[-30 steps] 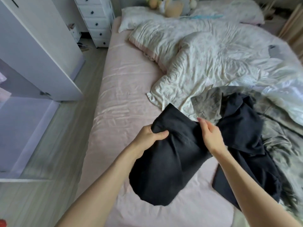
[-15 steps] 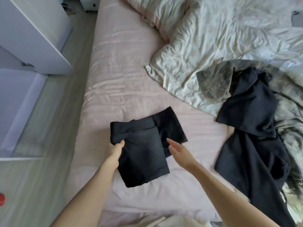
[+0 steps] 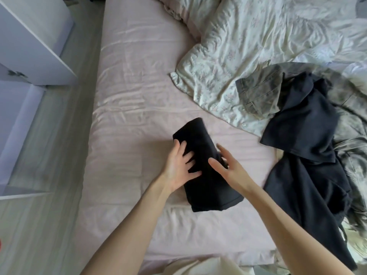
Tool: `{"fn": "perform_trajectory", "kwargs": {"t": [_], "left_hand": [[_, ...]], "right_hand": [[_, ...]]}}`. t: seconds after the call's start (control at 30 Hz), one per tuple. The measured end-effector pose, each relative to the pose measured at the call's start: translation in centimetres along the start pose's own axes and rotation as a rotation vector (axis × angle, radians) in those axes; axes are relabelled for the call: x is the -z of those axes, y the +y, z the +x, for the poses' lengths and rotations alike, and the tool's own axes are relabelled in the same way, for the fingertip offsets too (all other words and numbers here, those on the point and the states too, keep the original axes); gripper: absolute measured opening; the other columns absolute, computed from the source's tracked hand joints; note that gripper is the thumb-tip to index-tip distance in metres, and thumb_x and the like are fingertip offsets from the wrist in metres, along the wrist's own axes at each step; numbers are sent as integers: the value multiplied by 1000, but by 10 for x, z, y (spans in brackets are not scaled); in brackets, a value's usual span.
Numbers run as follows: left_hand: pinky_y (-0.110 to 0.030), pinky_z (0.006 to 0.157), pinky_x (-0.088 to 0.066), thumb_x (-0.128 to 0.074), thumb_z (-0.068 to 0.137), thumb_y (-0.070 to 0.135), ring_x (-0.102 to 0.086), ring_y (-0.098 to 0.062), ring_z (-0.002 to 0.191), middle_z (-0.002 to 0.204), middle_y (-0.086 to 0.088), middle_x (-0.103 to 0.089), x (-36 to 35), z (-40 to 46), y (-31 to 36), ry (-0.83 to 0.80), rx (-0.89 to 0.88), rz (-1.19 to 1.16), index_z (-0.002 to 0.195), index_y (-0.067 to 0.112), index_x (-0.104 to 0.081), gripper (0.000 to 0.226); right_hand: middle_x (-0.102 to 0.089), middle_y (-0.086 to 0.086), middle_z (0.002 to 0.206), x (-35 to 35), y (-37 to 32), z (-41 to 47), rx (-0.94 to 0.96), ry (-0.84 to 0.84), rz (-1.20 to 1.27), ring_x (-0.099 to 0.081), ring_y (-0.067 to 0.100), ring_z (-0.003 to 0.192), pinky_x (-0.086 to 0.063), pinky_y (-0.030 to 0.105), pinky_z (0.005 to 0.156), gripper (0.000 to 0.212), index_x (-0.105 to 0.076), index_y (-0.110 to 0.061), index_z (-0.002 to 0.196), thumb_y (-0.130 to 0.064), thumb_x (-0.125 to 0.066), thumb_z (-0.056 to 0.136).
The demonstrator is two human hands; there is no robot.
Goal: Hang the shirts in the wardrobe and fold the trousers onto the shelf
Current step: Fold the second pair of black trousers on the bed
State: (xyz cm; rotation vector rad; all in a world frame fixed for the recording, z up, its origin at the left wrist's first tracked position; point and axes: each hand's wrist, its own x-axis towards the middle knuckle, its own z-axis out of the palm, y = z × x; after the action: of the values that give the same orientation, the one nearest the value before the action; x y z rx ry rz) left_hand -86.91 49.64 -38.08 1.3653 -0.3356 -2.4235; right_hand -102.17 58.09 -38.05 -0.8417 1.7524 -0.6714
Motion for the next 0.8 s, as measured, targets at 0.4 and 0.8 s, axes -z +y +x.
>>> {"fn": "perform_trajectory", "kwargs": {"t": [0.4,0.8], "left_hand": [[-35,101,-44,-78,72,37,-53,-12,116,131,6,-53,58,105,-82,241,-84,543,137,24,-36,78],[-34,79,-53,-76,69,14,-70,-22,92,102,-2,-73,29,73,-81,205,-69,61,117,23,-58,52]], "right_hand": [[-14,-2,151,20,119,91,-108,27,-216,-20,23,140,-23,40,114,94,9,-34,147,-47,-59,84],[-44,-13,137,33,115,63,-200,78,322,-48,7,120,-33,28,102,82,-4,-33,149,-39,-59,88]]}}
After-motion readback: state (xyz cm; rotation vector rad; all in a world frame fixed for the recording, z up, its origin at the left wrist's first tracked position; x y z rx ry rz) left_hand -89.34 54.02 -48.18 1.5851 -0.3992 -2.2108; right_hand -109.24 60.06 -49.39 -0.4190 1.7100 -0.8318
